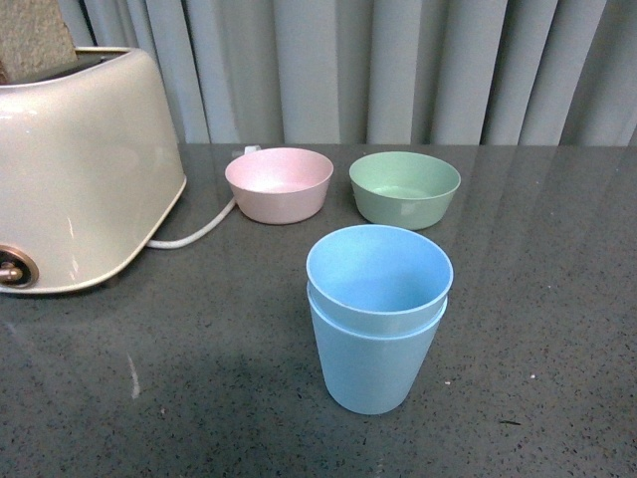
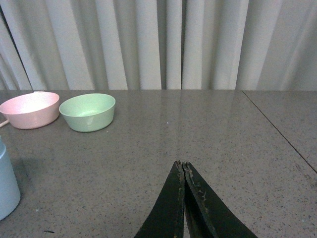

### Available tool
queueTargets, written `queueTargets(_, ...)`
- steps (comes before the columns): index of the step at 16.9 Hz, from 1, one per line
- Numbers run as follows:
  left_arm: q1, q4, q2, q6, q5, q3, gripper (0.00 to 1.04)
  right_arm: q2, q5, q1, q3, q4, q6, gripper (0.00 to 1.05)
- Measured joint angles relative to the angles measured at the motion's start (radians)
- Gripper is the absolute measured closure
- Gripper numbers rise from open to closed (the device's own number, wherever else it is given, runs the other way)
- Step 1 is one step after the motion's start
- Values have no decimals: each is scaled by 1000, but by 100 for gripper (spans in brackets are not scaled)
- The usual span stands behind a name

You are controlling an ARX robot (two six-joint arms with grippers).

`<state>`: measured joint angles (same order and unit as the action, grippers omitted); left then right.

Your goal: Stack blue cups with both arms

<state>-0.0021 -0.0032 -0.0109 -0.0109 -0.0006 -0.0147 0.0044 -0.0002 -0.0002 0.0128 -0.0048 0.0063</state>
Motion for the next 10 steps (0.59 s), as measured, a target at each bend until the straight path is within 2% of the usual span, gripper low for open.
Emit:
queueTargets(1, 0, 0, 0, 0, 0, 0, 7, 0, 0, 0, 0, 0, 0, 95)
queueTargets(9, 0, 0, 0, 0, 0, 0, 7, 0, 0, 0, 0, 0, 0, 5)
queueTargets(10, 0, 0, 0, 0, 0, 0, 7, 0, 0, 0, 0, 0, 0, 7)
